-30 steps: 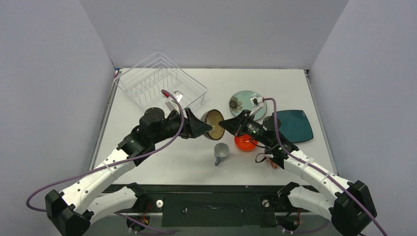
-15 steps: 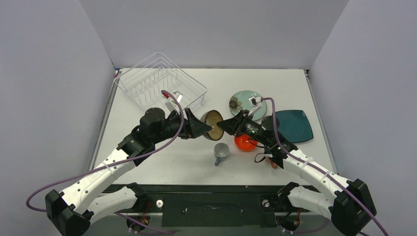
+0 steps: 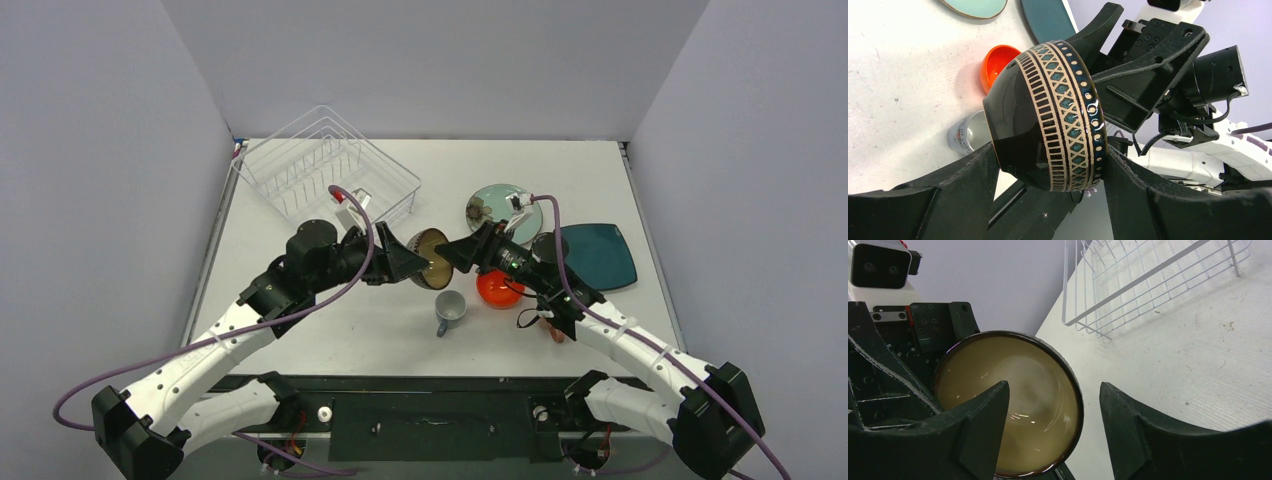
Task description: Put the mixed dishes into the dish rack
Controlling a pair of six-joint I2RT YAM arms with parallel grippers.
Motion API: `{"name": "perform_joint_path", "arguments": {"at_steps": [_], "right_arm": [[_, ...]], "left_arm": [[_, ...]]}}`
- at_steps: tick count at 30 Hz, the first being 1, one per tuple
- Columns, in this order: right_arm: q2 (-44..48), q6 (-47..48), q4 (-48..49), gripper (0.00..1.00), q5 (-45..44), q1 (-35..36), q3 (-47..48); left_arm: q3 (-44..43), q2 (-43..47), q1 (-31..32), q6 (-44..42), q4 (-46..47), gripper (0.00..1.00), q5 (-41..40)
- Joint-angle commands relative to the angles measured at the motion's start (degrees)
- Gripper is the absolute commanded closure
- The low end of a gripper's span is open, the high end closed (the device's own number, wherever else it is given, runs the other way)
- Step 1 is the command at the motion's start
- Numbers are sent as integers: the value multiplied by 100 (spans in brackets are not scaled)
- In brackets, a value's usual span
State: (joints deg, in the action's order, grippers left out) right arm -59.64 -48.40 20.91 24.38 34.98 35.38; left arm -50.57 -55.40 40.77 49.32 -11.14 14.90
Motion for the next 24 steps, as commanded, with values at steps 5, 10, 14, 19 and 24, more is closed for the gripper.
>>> {"name": "perform_joint_path", "arguments": {"at_steps": [5, 10, 14, 19, 24], "right_arm": [[-15, 183, -27, 24, -264, 40, 314], [28, 111, -302, 19, -363, -81, 475], [129, 212, -732, 18, -496, -291, 613], [390, 342, -1333, 17, -657, -805, 687], [605, 368, -1605, 16, -510, -1228, 601]], "left_arm": [[-531, 198, -93, 5, 241, 100, -159], [-612, 171, -190, -77, 8, 100, -244], [-765, 98, -348, -212, -314, 100, -336], [-984, -45, -677, -446, -610, 100, -382], [-1344, -429, -1029, -793, -1056, 100, -548]]}}
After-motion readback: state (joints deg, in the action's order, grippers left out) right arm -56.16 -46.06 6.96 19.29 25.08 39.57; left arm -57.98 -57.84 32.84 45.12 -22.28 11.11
